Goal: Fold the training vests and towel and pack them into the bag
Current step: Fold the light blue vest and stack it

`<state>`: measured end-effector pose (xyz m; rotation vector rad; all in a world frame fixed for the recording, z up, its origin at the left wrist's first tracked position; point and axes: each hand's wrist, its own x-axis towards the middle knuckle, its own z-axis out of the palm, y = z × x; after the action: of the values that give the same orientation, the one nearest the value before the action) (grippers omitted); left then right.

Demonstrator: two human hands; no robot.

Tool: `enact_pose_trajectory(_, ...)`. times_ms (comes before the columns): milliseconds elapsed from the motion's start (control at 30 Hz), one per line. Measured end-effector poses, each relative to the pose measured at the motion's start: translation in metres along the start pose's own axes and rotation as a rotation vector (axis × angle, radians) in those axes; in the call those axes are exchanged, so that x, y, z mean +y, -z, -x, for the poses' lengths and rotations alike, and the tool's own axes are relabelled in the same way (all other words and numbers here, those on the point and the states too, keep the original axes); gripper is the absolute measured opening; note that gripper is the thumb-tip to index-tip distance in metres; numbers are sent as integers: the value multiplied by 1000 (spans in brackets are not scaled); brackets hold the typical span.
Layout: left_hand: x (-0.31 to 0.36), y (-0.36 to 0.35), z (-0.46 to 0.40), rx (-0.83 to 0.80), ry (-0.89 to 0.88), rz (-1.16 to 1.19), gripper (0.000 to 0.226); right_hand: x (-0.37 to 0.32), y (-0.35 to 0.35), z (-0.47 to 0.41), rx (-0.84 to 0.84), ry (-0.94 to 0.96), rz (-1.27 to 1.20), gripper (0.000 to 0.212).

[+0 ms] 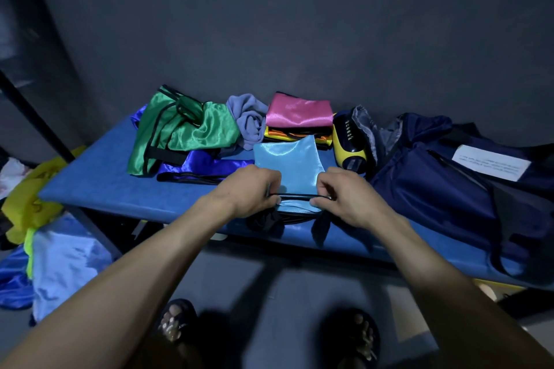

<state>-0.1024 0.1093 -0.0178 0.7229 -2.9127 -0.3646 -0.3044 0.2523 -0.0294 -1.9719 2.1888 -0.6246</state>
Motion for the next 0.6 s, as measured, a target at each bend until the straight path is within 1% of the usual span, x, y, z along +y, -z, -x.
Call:
enact_pose_trajectory(33,1,-2,2,-3,4,26,21,1,0,1,2,1,-5,36)
enact_pose_trajectory(167,-4,-3,6,-23,75,266,29,3,-3,1,17,-35,-56,37)
enact_pose_trajectory(200,-7,-3,8,-31,108,343,32,4,-3,2,10,-50,-83,37)
enact_pose_trajectory(267,-15,-5,13,-61,203,573,31,8,-4,2,-18,-75,-165,34)
enact_pose_trajectory(333,-25,-7,20,-114,258,697,27,13,-1,4,-67,-96,-273,27)
enact_pose_trajectory(400,-33,-12,27,-153,214,666,24,18,4,5,-124,-130,-382,16)
enact_pose_trajectory(433,-35,-15,30,-146,172,640,24,21,7,6,-153,-153,-418,13)
enact_pose_trajectory(500,-35,-19,34,-100,93,587,26,28,12,8,-222,-181,-463,17)
enact_pose_trajectory(533,-32,-21,36,-88,74,584,22,30,14,9,-254,-183,-475,21)
enact_pose_trajectory(600,-29,-24,38,-81,66,656,14,31,17,10,-283,-179,-480,22)
